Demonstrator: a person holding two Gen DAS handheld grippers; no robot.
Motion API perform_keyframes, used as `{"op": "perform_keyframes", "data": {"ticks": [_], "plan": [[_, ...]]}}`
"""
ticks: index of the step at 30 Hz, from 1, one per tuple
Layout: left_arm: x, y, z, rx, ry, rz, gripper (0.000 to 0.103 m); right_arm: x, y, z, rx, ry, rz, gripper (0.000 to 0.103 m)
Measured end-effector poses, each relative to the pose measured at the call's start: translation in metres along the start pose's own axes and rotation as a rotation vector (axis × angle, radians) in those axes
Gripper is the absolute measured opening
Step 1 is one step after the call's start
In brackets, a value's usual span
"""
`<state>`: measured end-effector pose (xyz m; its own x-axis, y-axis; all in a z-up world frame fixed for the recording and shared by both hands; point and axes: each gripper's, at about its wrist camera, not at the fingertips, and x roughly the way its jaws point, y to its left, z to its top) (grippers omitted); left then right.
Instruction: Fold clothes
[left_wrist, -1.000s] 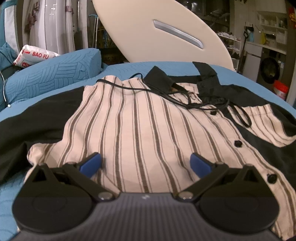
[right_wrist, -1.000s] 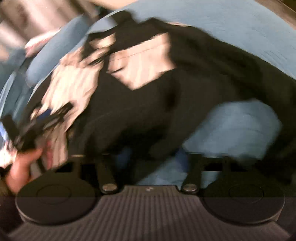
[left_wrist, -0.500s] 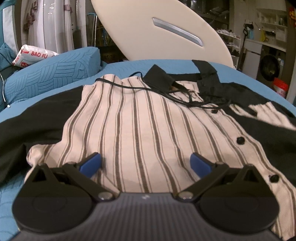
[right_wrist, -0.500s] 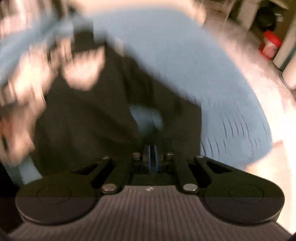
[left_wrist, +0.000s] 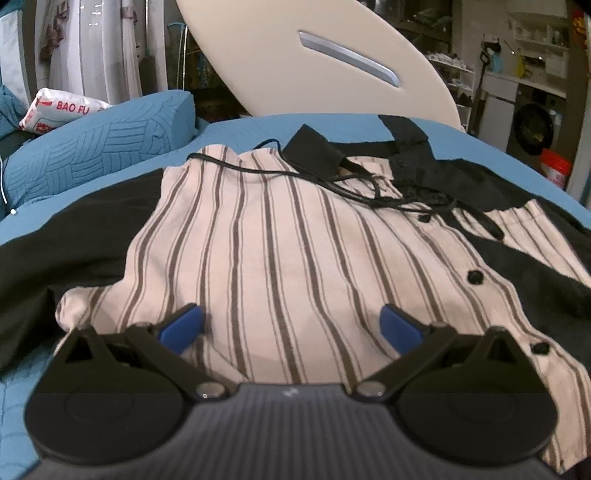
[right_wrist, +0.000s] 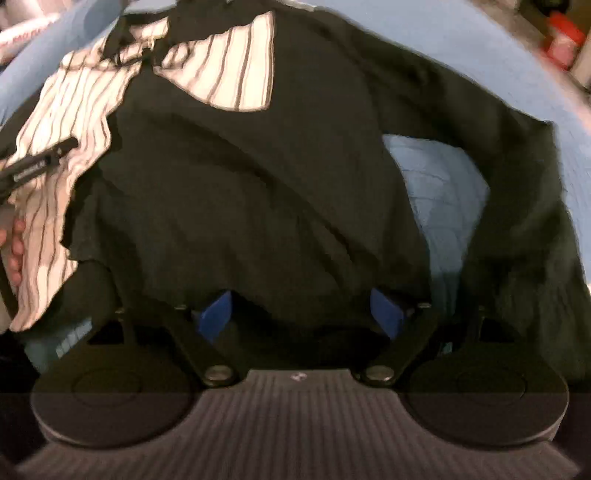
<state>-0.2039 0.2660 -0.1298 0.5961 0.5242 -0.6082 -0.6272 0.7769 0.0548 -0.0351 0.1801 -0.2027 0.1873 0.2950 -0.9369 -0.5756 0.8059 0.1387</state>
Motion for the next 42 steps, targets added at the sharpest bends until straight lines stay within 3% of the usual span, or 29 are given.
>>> {"op": "perform_keyframes", "data": {"ticks": [2, 3, 6, 7, 10, 13, 14, 17, 21, 26, 42], "plan": [[-0.001, -0.002, -0.001, 0.003, 0.001, 0.009, 0.103, -0.002, 0.008, -0.008, -0.029, 0.118, 0.134, 0.084], [-0.002, -0.002, -0.001, 0.003, 0.000, 0.012, 0.103, -0.011, 0.012, -0.011, -0.052, 0.111, 0.145, 0.084], [-0.003, -0.003, -0.002, 0.002, -0.001, 0.013, 0.103, -0.045, 0.013, -0.005, -0.090, -0.072, 0.059, 0.084], [-0.003, -0.002, -0.002, 0.001, -0.001, 0.013, 0.103, -0.054, 0.009, 0.000, -0.081, -0.144, 0.066, 0.084], [-0.003, -0.002, -0.002, -0.001, -0.001, 0.011, 0.103, -0.070, -0.007, 0.013, -0.026, -0.331, 0.117, 0.084], [-0.003, -0.002, -0.003, -0.003, -0.002, 0.010, 0.103, -0.064, -0.031, 0.017, 0.029, -0.429, 0.226, 0.084], [-0.003, -0.002, -0.003, -0.003, -0.002, 0.009, 0.103, -0.058, -0.040, 0.015, 0.049, -0.426, 0.262, 0.084], [-0.005, -0.001, -0.004, -0.003, -0.004, 0.010, 0.103, -0.041, -0.060, 0.017, 0.167, -0.276, 0.323, 0.084], [-0.004, -0.002, -0.004, -0.002, -0.006, 0.014, 0.103, -0.039, -0.057, 0.016, 0.159, -0.294, 0.367, 0.084], [-0.005, -0.002, -0.004, -0.002, -0.007, 0.013, 0.103, -0.061, -0.076, -0.003, 0.184, -0.307, 0.366, 0.084], [-0.004, -0.002, -0.004, -0.002, -0.009, 0.014, 0.103, -0.064, -0.071, -0.005, 0.168, -0.311, 0.397, 0.084]]}}
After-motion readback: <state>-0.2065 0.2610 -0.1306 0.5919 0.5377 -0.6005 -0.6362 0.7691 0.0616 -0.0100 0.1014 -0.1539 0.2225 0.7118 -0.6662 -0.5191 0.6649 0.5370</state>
